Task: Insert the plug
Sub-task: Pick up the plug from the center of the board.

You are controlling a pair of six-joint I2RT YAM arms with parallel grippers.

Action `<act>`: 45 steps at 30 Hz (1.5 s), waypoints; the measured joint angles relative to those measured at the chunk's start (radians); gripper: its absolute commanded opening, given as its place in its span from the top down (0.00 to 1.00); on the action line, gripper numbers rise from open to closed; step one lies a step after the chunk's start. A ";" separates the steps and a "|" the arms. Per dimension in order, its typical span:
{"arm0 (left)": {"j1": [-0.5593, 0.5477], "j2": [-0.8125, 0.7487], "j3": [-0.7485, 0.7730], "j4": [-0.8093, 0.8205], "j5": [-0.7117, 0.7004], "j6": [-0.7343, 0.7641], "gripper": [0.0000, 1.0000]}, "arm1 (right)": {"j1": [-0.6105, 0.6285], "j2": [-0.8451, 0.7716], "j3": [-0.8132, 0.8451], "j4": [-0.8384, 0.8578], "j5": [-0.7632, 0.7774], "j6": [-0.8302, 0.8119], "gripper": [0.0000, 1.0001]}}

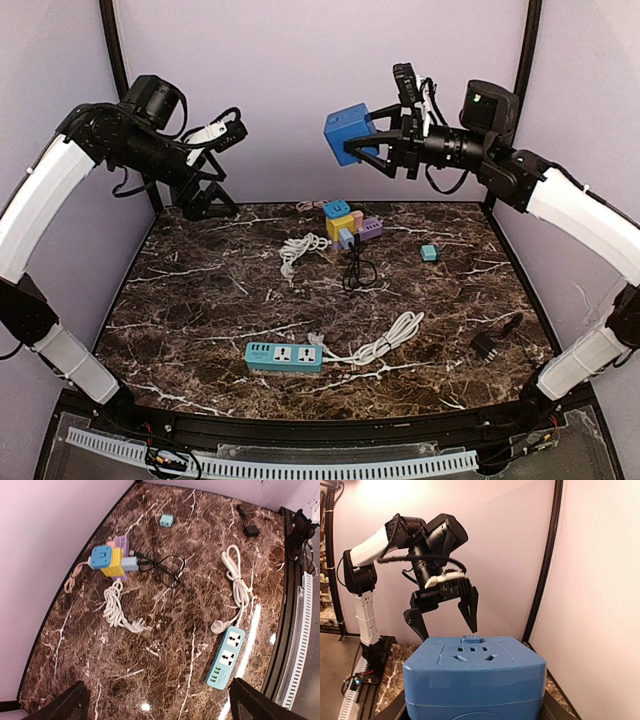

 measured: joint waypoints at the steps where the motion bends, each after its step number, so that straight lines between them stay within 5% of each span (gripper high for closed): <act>1: 0.000 -0.018 0.009 0.000 0.014 -0.003 0.02 | 0.011 0.003 -0.015 0.028 -0.010 0.028 1.00; 6: -0.008 -0.086 0.058 -0.002 0.077 0.002 0.01 | 0.096 0.028 -0.024 0.080 -0.016 0.137 1.00; 11: -0.077 -0.111 0.076 -0.006 0.066 0.034 0.01 | 0.211 0.000 -0.094 0.150 0.148 0.153 1.00; 16: -0.200 -0.113 0.084 -0.006 0.023 0.029 0.01 | 0.385 -0.028 -0.241 0.271 0.567 0.109 1.00; 22: -0.220 -0.045 0.207 0.054 0.010 -0.161 0.01 | 0.608 0.128 -0.286 0.611 1.151 -0.182 1.00; 26: -0.220 -0.027 0.227 0.097 0.026 -0.275 0.01 | 0.658 0.276 -0.236 0.744 1.338 -0.376 1.00; 33: -0.220 -0.008 0.194 0.121 0.004 -0.358 0.01 | 0.665 0.333 -0.185 0.812 1.455 -0.485 1.00; 45: -0.220 0.012 0.146 0.121 0.000 -0.378 0.12 | 0.665 0.332 -0.174 0.828 1.416 -0.455 1.00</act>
